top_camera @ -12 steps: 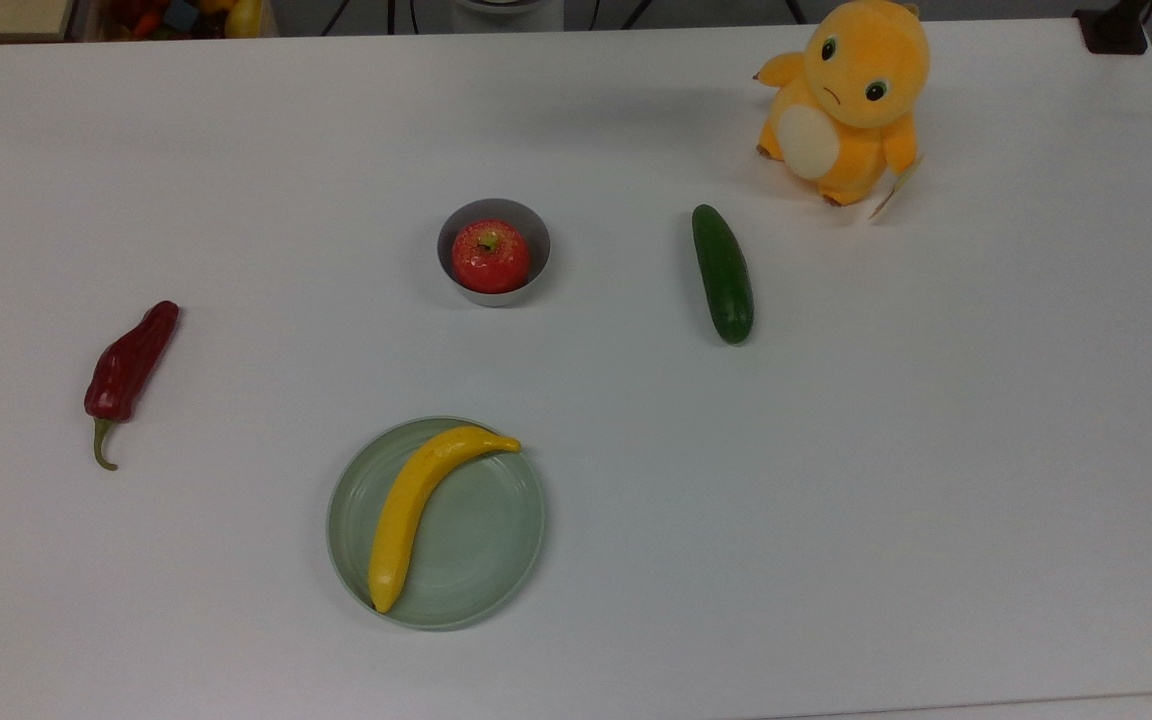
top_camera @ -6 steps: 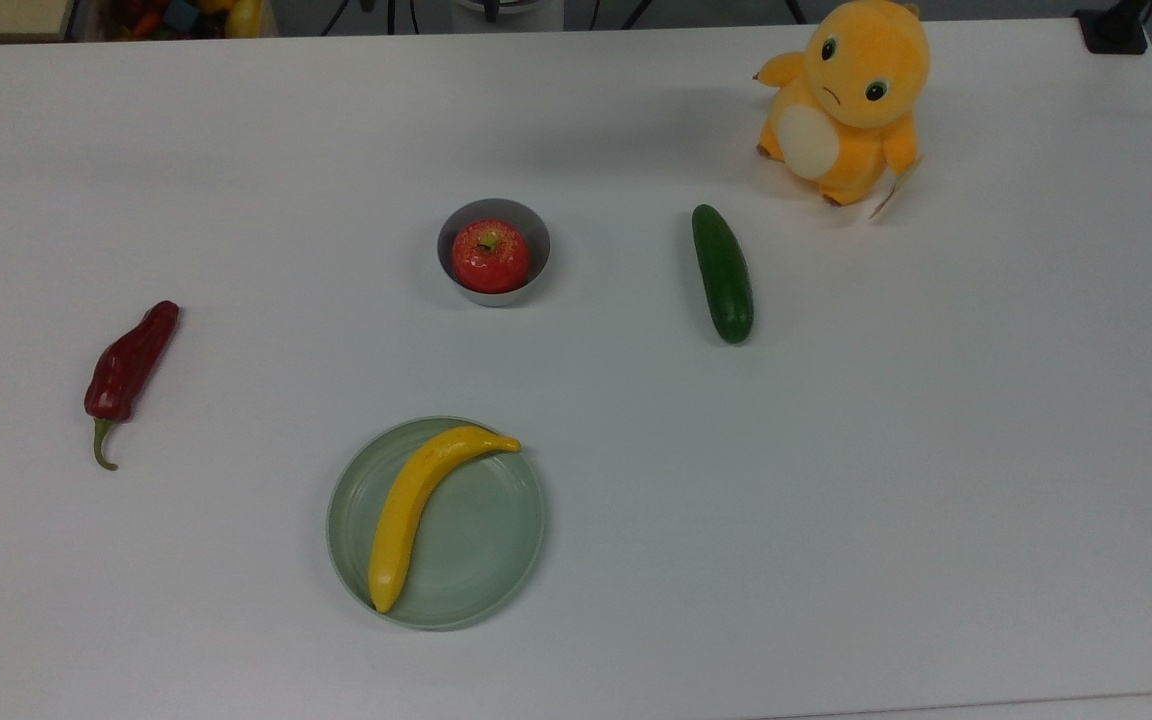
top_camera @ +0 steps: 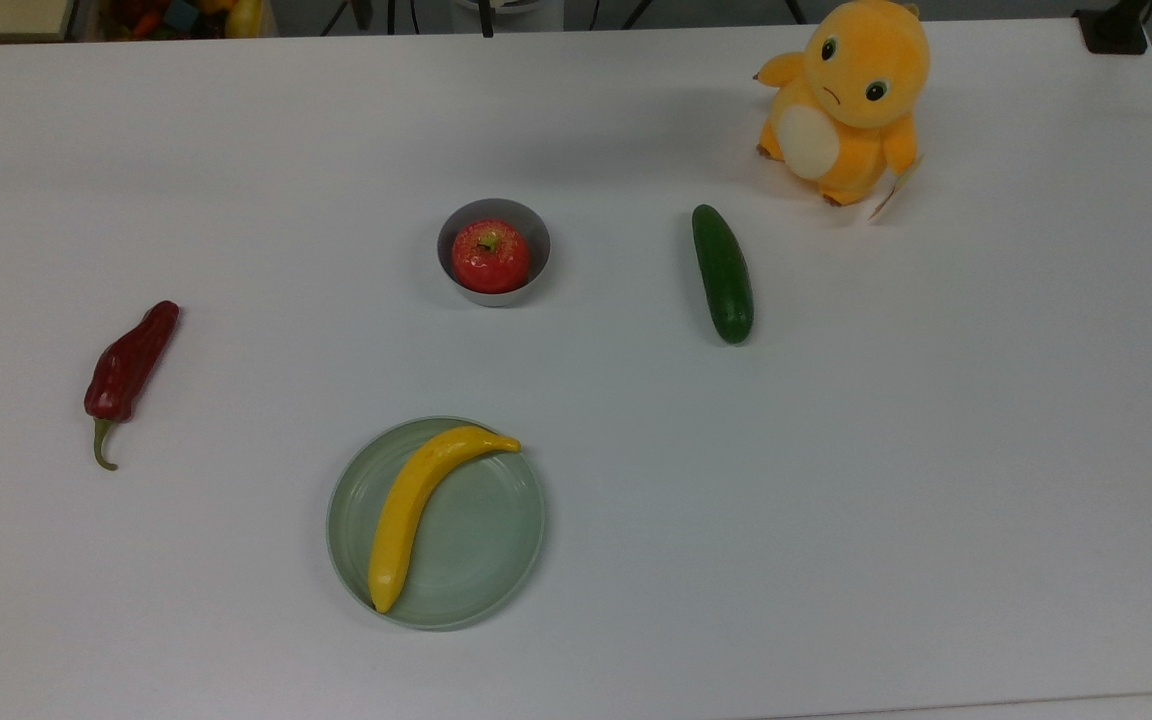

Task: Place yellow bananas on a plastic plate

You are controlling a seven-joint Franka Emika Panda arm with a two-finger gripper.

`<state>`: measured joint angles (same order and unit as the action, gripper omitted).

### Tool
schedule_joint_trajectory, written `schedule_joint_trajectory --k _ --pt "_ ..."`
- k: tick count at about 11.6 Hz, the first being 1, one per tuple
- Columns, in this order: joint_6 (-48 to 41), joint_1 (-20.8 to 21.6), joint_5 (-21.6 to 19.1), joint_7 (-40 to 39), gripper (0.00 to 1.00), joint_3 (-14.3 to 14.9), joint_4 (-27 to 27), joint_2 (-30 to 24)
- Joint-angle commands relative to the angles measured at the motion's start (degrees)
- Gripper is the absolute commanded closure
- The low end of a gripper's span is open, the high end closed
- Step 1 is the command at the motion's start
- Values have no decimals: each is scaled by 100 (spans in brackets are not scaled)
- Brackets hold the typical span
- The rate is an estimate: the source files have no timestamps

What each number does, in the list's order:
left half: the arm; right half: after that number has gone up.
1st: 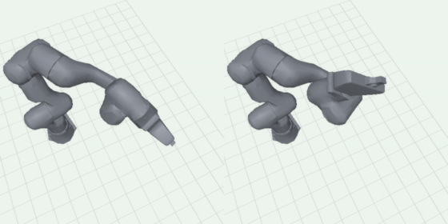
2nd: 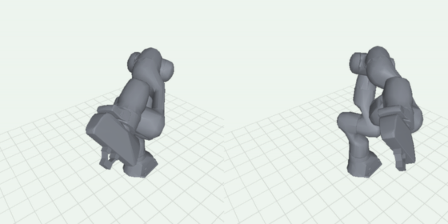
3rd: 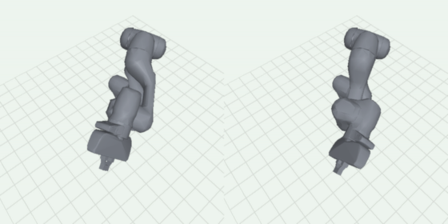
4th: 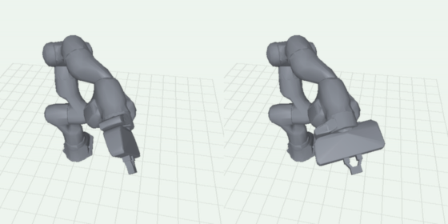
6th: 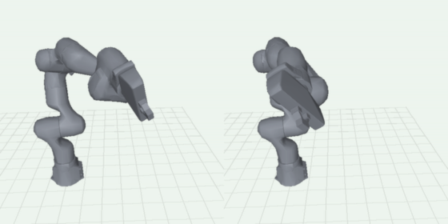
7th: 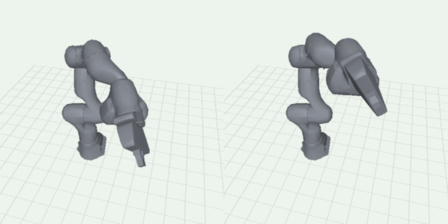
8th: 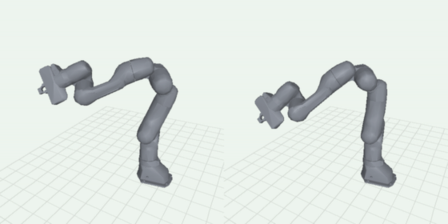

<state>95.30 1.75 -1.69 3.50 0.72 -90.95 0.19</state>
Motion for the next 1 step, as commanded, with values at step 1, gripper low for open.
schedule_joint_trajectory --k 1 --pt "129 -70 -130 -95 0 -55 -125 -107"
